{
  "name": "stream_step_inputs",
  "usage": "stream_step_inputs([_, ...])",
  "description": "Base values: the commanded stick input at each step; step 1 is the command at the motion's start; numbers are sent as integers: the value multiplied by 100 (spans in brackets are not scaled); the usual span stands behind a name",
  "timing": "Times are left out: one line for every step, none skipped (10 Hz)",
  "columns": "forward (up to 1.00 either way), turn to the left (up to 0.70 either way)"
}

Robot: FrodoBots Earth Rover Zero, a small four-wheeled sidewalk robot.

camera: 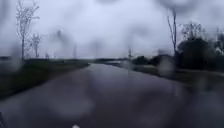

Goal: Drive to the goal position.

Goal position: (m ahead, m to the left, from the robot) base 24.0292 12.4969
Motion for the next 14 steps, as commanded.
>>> stream_step_inputs([70, 0])
stream_step_inputs([70, 0])
stream_step_inputs([70, 0])
stream_step_inputs([70, 0])
stream_step_inputs([70, 0])
stream_step_inputs([70, 0])
stream_step_inputs([70, 7])
stream_step_inputs([70, 29])
stream_step_inputs([70, 28])
stream_step_inputs([70, 17])
stream_step_inputs([70, 8])
stream_step_inputs([70, 0])
stream_step_inputs([70, 0])
stream_step_inputs([70, 1])
